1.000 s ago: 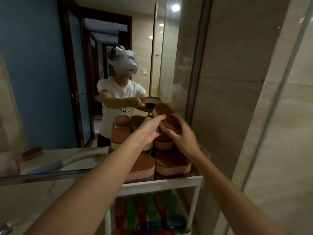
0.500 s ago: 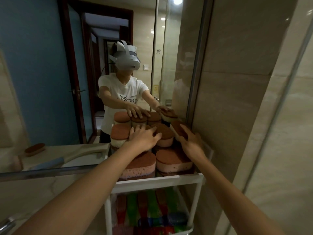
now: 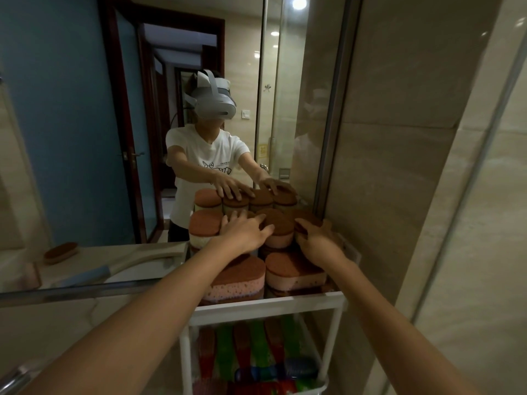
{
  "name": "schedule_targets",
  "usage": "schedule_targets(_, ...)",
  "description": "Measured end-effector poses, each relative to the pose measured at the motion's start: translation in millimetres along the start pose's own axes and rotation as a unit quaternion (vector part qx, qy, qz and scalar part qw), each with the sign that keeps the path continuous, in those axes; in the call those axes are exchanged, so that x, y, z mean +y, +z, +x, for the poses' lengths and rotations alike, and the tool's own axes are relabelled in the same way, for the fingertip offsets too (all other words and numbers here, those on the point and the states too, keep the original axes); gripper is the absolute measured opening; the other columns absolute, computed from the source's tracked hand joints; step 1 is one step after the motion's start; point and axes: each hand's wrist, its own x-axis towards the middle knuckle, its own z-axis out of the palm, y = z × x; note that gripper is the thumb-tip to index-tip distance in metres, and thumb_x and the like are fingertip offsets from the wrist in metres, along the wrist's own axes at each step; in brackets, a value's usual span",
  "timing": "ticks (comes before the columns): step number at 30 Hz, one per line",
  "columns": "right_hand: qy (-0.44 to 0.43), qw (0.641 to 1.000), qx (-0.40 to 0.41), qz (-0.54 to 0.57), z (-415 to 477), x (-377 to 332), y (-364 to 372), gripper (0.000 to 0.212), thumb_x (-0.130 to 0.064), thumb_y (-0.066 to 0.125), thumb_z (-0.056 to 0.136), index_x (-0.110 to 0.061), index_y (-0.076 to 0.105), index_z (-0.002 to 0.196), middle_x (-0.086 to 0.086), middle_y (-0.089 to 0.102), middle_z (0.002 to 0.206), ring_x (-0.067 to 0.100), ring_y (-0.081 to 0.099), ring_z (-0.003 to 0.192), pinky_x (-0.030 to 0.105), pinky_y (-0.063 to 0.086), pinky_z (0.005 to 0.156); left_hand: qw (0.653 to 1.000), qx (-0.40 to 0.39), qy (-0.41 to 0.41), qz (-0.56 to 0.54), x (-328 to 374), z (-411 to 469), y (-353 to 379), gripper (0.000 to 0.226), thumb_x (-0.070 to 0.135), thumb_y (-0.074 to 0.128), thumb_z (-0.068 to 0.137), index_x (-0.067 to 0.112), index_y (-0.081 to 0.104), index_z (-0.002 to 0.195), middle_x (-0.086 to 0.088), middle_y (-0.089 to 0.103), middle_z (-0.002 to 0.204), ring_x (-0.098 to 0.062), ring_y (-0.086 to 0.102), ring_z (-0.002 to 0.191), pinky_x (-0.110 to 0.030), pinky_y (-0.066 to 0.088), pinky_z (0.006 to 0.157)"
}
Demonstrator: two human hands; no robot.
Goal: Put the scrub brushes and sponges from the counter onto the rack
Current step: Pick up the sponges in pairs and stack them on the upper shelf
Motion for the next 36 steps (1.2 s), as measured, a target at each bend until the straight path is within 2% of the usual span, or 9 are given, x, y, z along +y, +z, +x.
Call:
schedule_targets(4, -0.017, 0.999, 0.029, 0.032, -9, -6, -1, 0.056, -0.023, 0.044, 0.092, -0.030, 0.028, 0.146, 0.017, 0.011, 0.158, 0.036, 0.011, 0.146, 0.048, 0.018, 0.119, 0.998, 0.030, 0.015, -0.054, -1, -3, -2, 0.056, 0.048, 0.023, 0.097, 0.029, 0.018, 0.149, -0.010, 0.020, 0.158, -0.028, 0.012, 0.147, -0.047, 0.004, 0.118)
schedule_targets(7, -0.069, 0.989, 0.099, 0.082, -30, -23, -3, 0.049, -0.009, 0.049, 0.085, -0.016, 0.049, 0.134, 0.021, 0.042, 0.142, 0.036, 0.033, 0.136, 0.046, 0.031, 0.113, 0.989, 0.084, 0.015, -0.120, -5, -16, -12, 0.054, 0.038, 0.026, 0.099, 0.023, 0.016, 0.150, -0.016, 0.029, 0.153, -0.030, 0.021, 0.144, -0.044, 0.008, 0.118)
schedule_targets(10, -0.120, 0.974, 0.155, 0.110, -54, -52, -1, 0.039, -0.004, 0.051, 0.086, -0.008, 0.056, 0.125, 0.015, 0.046, 0.136, 0.030, 0.045, 0.126, 0.037, 0.039, 0.106, 0.968, 0.144, 0.006, -0.206, -17, -44, -23, 0.053, 0.027, 0.035, 0.097, 0.020, 0.023, 0.148, -0.015, 0.037, 0.148, -0.033, 0.034, 0.138, -0.045, 0.026, 0.115)
schedule_targets(14, -0.179, 0.959, 0.133, 0.174, -92, -104, 30, 0.036, -0.005, 0.055, 0.086, -0.009, 0.061, 0.120, 0.010, 0.053, 0.127, 0.022, 0.058, 0.111, 0.017, 0.043, 0.088, 0.931, 0.216, -0.046, -0.290, -58, -111, -28, 0.039, 0.020, 0.039, 0.097, 0.016, 0.046, 0.135, -0.010, 0.056, 0.132, -0.026, 0.053, 0.119, -0.028, 0.040, 0.089)
schedule_targets(18, -0.207, 0.947, 0.056, 0.237, -154, -162, 91, 0.037, -0.002, 0.055, 0.083, -0.007, 0.062, 0.118, 0.011, 0.060, 0.119, 0.021, 0.060, 0.107, 0.011, 0.038, 0.086, 0.889, 0.243, -0.157, -0.355, -136, -194, -10, 0.028, 0.015, 0.045, 0.094, 0.010, 0.058, 0.119, -0.011, 0.065, 0.117, -0.025, 0.060, 0.105, -0.023, 0.038, 0.076)
schedule_targets(20, -0.198, 0.936, -0.001, 0.291, -186, -187, 130, 0.038, 0.000, 0.054, 0.081, -0.006, 0.060, 0.119, 0.013, 0.061, 0.119, 0.023, 0.061, 0.107, 0.021, 0.044, 0.090, 0.872, 0.240, -0.222, -0.365, -178, -232, 5, 0.026, 0.011, 0.048, 0.091, 0.009, 0.063, 0.112, -0.014, 0.068, 0.110, -0.026, 0.062, 0.104, -0.025, 0.044, 0.080)
schedule_targets(23, -0.155, 0.918, -0.134, 0.338, -240, -226, 195, 0.039, 0.001, 0.053, 0.082, -0.008, 0.058, 0.120, 0.010, 0.061, 0.120, 0.018, 0.061, 0.102, 0.019, 0.044, 0.082, 0.836, 0.242, -0.319, -0.375, -242, -297, 28, 0.026, 0.009, 0.048, 0.088, 0.008, 0.065, 0.107, -0.016, 0.069, 0.110, -0.029, 0.064, 0.106, -0.036, 0.049, 0.091)
schedule_targets(30, -0.143, 0.881, -0.357, 0.274, -353, -310, 319, 0.045, -0.002, 0.051, 0.086, -0.010, 0.046, 0.130, 0.014, 0.058, 0.120, 0.016, 0.053, 0.090, 0.025, 0.043, 0.075, 0.796, 0.165, -0.488, -0.318, -370, -443, 76, 0.029, 0.009, 0.046, 0.091, 0.002, 0.061, 0.115, -0.019, 0.063, 0.121, -0.032, 0.058, 0.111, -0.032, 0.044, 0.092)
schedule_targets(36, -0.176, 0.858, -0.450, 0.174, -412, -353, 391, 0.048, -0.008, 0.052, 0.088, -0.012, 0.041, 0.135, 0.019, 0.057, 0.124, 0.033, 0.057, 0.110, 0.042, 0.048, 0.096, 0.783, 0.099, -0.557, -0.259, -439, -523, 106, 0.033, 0.021, 0.046, 0.095, -0.002, 0.056, 0.116, -0.022, 0.062, 0.121, -0.034, 0.058, 0.113, -0.039, 0.043, 0.094)
